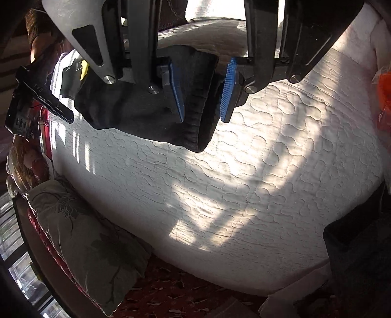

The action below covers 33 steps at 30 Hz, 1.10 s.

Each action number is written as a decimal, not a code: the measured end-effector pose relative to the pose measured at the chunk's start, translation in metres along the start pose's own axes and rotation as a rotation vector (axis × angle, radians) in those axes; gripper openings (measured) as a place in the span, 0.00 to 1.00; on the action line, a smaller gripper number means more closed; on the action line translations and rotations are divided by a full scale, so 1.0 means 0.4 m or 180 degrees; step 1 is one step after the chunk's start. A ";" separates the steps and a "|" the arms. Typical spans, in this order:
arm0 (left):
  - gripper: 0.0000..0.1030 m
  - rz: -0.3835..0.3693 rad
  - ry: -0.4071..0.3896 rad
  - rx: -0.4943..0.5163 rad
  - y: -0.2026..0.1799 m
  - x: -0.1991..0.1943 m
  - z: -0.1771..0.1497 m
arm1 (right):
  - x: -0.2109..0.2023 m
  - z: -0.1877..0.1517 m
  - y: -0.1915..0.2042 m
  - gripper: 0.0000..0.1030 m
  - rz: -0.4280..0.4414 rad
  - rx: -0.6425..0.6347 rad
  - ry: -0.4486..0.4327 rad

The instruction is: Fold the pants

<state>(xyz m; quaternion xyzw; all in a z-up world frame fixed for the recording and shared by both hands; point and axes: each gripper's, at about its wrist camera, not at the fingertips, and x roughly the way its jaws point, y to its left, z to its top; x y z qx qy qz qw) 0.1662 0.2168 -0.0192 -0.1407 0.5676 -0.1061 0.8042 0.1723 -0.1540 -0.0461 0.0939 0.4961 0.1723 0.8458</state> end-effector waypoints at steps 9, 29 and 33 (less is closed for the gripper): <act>0.54 -0.0799 0.0234 -0.0784 0.015 0.036 -0.156 | -0.001 -0.177 0.220 0.48 0.0219 -0.0779 0.0128; 0.08 -0.1015 0.0116 -0.1333 0.013 0.109 -0.087 | 0.143 -0.254 0.382 0.03 -0.0297 -0.1566 0.0153; 0.08 -0.0584 0.0255 -0.1145 0.034 0.172 -0.117 | 0.121 -0.259 0.383 0.03 -0.0083 -0.1508 0.0209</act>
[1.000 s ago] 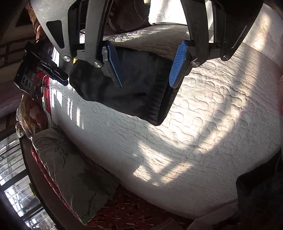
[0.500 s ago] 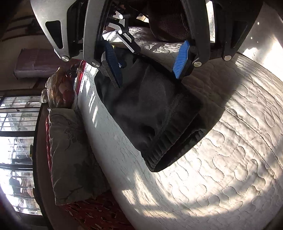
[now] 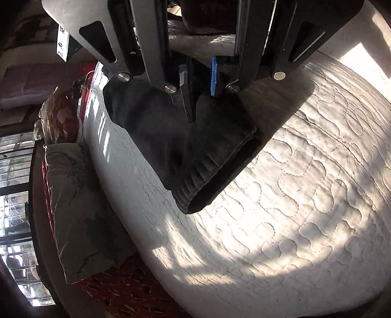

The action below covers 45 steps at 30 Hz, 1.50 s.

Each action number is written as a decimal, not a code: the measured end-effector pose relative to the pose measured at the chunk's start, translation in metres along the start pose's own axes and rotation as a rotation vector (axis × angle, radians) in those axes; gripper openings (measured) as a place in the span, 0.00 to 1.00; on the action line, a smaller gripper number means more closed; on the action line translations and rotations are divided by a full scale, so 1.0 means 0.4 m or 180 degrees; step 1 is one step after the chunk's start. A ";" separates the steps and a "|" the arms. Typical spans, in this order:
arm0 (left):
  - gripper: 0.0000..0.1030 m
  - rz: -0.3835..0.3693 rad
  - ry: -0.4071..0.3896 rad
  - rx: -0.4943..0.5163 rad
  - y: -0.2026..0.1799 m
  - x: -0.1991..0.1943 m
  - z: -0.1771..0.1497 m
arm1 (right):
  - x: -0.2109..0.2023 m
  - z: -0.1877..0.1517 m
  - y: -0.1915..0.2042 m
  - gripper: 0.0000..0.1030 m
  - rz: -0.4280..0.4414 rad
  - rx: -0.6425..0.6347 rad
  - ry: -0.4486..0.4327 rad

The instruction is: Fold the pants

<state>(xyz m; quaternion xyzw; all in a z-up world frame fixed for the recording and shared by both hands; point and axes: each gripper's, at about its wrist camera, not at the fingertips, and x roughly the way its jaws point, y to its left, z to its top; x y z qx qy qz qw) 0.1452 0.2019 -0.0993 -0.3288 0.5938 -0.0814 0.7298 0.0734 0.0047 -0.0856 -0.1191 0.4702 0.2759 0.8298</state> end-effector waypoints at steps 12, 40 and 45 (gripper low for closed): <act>0.39 -0.0283 -0.0301 0.0214 0.025 -0.110 -0.071 | -0.095 -0.032 -0.147 0.45 0.0585 0.0813 -0.0045; 0.50 -0.0565 0.0284 0.0770 -0.320 0.088 -0.181 | -0.406 -0.321 -0.725 0.57 -0.0075 0.2686 -0.0662; 0.50 -0.0497 0.0641 0.1035 -0.477 0.197 -0.274 | -0.414 -0.470 -0.777 0.57 -0.0152 0.2936 -0.0497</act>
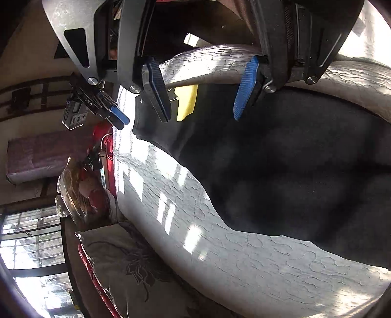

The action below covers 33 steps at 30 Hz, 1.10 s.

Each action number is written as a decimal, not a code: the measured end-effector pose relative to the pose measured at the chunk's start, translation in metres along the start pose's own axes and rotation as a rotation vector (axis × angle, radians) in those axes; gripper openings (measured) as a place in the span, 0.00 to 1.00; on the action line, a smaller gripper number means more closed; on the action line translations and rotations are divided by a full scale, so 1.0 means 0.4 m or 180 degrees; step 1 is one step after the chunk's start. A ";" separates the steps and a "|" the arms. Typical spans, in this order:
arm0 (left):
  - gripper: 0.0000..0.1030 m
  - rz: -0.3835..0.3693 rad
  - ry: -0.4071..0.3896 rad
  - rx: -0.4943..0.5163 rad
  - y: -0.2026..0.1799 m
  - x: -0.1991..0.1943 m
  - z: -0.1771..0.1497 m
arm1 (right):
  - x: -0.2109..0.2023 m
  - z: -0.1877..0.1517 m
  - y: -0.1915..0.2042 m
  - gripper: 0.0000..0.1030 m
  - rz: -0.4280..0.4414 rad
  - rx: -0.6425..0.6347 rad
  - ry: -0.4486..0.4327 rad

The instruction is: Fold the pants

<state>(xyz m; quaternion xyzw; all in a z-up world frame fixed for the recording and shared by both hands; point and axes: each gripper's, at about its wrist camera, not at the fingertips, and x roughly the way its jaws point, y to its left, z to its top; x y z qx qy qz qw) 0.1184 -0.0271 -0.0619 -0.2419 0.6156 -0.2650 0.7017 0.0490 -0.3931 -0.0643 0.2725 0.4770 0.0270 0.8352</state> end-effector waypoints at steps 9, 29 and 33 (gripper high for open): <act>0.50 0.0003 0.0246 -0.0129 -0.092 0.100 0.087 | 0.069 -0.002 -0.019 0.54 0.0066 -0.0228 0.0109; 0.53 0.1522 0.1161 0.0196 -0.189 0.302 0.139 | 0.073 -0.023 0.007 0.41 0.0153 -0.0798 0.0208; 0.53 0.1620 0.1082 0.0044 -0.189 0.319 0.139 | 0.084 -0.027 0.009 0.17 -0.0005 -0.0886 0.0260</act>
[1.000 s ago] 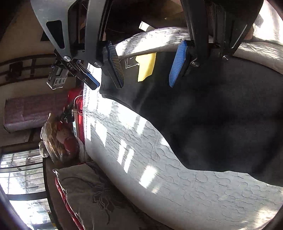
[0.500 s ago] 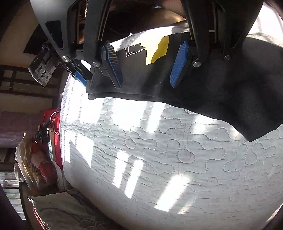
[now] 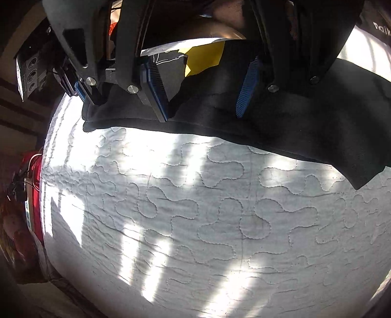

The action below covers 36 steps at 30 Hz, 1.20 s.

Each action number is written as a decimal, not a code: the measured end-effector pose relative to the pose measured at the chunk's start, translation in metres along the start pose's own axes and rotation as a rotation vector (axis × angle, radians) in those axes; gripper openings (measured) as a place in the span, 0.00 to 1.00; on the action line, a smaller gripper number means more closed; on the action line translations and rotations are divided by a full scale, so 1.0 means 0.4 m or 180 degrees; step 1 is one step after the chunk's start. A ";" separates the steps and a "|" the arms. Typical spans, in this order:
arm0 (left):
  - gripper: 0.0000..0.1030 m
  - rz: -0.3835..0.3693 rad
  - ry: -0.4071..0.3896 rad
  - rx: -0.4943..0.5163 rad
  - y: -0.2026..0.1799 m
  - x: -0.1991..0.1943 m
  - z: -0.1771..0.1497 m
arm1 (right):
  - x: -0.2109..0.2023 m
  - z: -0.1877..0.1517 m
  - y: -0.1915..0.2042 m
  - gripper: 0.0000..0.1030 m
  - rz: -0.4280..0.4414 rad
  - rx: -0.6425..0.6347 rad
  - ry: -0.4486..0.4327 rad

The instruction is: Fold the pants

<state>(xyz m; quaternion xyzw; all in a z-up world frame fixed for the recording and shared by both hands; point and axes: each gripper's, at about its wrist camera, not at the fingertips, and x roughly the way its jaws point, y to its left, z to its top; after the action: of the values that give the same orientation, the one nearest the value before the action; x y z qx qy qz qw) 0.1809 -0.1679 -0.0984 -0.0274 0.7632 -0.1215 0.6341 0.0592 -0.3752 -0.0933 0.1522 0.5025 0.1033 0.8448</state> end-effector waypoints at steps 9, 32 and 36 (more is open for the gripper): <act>0.03 -0.0155 -0.0328 -0.0166 0.000 -0.055 -0.012 | -0.026 0.022 0.006 0.03 -0.0106 -0.0057 -0.0093; 0.58 -0.0681 -0.0241 -0.0287 0.080 -0.074 -0.131 | -0.003 0.019 -0.070 0.06 0.0047 0.0337 -0.0026; 0.58 -0.0877 -0.0443 -0.0449 0.133 -0.080 -0.209 | -0.010 0.016 -0.068 0.07 0.0044 0.0343 -0.0024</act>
<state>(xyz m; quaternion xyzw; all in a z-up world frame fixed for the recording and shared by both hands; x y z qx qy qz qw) 0.1115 -0.0975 -0.0653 -0.1845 0.7130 -0.1512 0.6593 0.0635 -0.4031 -0.0969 0.2014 0.5030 0.0814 0.8365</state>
